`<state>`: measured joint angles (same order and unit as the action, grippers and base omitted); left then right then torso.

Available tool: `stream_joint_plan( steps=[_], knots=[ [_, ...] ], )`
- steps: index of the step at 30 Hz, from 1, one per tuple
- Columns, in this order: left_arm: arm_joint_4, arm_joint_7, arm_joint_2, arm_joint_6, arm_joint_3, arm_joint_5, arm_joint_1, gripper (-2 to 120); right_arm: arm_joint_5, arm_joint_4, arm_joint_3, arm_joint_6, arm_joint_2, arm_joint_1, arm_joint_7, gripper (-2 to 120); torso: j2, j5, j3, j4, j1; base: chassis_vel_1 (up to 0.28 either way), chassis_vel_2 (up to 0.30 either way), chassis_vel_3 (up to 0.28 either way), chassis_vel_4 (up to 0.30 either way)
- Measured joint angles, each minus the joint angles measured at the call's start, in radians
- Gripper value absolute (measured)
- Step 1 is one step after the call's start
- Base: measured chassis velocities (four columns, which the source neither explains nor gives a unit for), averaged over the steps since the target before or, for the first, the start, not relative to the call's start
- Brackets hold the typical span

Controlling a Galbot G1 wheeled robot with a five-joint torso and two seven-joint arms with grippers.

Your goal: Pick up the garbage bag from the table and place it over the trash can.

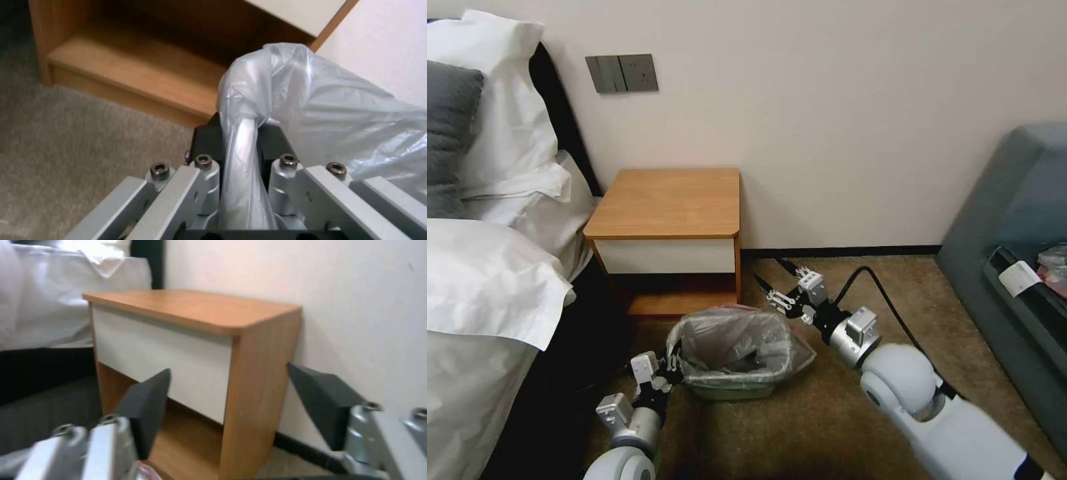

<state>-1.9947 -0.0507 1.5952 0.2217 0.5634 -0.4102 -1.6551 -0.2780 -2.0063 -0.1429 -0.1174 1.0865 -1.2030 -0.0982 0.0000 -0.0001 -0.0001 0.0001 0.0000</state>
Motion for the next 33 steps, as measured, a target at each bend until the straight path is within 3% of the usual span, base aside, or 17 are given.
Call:
stream_joint_plan(
  steps=[8,16,19,22,27,29,33],
  knots=[
    [0.021,-0.009,0.001,-0.009,-0.004,0.009,0.002,11,0.025,0.017,-0.021,0.032,0.047,-0.045,-0.011,99,0.0,-0.0001,0.0,0.0,0.0,0.0,0.0,0.0,0.0],
    [0.037,-0.008,0.011,-0.025,-0.007,0.032,-0.003,11,0.039,0.031,-0.019,0.046,0.058,-0.047,-0.029,100,0.0,0.0003,0.0,0.0,0.0,0.0,0.0,0.0,0.0],
    [0.038,-0.008,0.011,-0.029,-0.01,0.028,-0.004,17,0.051,0.036,-0.017,0.052,0.064,-0.05,-0.034,100,0.0,0.0002,0.0,0.0,0.0,0.0,0.0,0.0,0.0],
    [0.037,-0.01,0.011,-0.04,-0.013,0.026,-0.005,34,0.063,0.041,-0.012,0.053,0.077,-0.057,-0.031,100,0.0,0.0,0.0,-0.0001,0.0,0.0,0.0,0.0,0.0],
    [0.029,-0.012,0.008,-0.044,-0.012,0.026,-0.006,47,0.079,0.045,-0.008,0.045,0.088,-0.064,-0.004,100,0.0,0.0,0.0,-0.0001,0.0,0.0,0.0,0.0,0.0],
    [0.023,-0.014,0.006,-0.045,-0.01,0.025,-0.01,59,0.084,0.045,-0.006,0.028,0.097,-0.069,0.024,100,0.0,0.0,0.0,-0.0001,0.0,0.0,0.0,0.0,0.0],
    [0.022,-0.017,0.005,-0.045,-0.008,0.022,-0.012,69,0.088,0.046,-0.006,0.025,0.105,-0.072,0.032,100,0.0,0.0,0.0,-0.0001,0.0,0.0,0.0,0.0,0.0]
  ],
)
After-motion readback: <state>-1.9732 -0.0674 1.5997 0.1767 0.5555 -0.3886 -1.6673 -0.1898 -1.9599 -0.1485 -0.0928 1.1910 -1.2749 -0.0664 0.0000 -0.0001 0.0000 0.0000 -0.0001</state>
